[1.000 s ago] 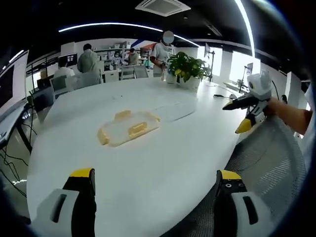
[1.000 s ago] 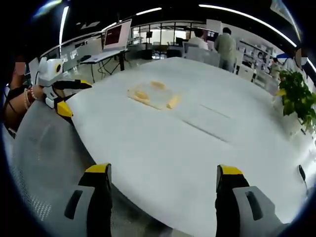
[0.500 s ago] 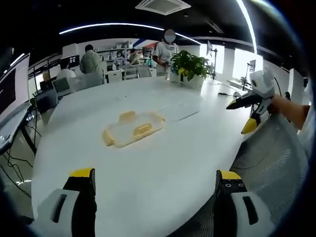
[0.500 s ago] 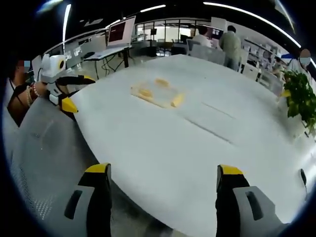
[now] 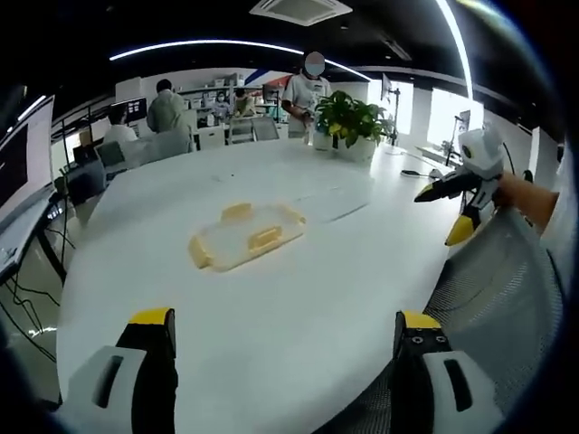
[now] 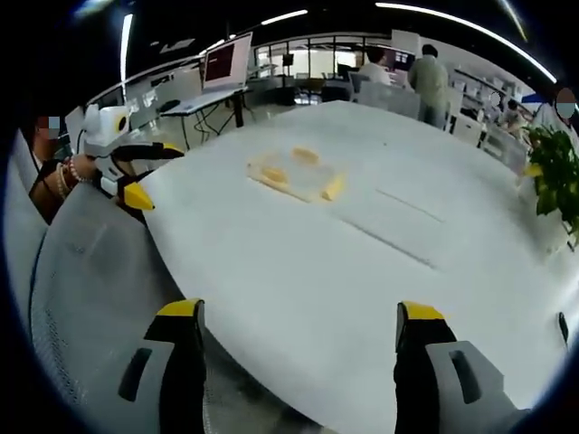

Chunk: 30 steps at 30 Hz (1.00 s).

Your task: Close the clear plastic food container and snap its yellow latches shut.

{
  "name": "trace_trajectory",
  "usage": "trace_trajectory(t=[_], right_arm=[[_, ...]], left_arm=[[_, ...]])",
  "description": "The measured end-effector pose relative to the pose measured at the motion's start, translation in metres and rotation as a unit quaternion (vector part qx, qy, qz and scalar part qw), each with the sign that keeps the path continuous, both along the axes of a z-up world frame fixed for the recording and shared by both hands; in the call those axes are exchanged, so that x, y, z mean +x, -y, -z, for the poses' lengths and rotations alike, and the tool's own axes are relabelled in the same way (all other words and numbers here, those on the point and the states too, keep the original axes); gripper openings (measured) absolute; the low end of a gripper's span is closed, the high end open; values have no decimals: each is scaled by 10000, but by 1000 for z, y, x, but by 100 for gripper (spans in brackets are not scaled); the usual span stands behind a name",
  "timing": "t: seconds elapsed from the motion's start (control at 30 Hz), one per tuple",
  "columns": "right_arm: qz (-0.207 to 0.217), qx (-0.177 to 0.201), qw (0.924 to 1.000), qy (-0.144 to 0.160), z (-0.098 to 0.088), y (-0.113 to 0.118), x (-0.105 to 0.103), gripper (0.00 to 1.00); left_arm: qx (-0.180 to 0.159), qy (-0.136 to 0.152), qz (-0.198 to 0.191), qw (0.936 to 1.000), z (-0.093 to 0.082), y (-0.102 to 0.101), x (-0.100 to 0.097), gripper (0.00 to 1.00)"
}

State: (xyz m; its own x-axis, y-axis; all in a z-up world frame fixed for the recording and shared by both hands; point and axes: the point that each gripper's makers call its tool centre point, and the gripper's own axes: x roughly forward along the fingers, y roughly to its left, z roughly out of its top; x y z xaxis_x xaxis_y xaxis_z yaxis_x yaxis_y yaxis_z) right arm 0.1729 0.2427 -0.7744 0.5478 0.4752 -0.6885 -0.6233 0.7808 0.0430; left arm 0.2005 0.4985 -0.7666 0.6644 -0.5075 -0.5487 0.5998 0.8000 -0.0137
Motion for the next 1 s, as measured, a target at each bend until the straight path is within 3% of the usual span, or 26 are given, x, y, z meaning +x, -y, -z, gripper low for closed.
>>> trace_trajectory(t=[0.4,0.77,0.93,1.0], right_arm=[[12,102,9999,82,-11,-5,10,85],[-624,-37,9977,276,-23,-20,34,80],[-912,-117,9950,397,-28,-24,46,77],[-980,-133,9943,393,-29,-26,52,78]], left_arm=[[94,42,349,9993,-8,8,1,98],[269,91,548,9981,-11,-5,24,96],[847,354,1013,9906,-12,-14,40,97],[838,354,1047,9903,-14,-16,45,98]])
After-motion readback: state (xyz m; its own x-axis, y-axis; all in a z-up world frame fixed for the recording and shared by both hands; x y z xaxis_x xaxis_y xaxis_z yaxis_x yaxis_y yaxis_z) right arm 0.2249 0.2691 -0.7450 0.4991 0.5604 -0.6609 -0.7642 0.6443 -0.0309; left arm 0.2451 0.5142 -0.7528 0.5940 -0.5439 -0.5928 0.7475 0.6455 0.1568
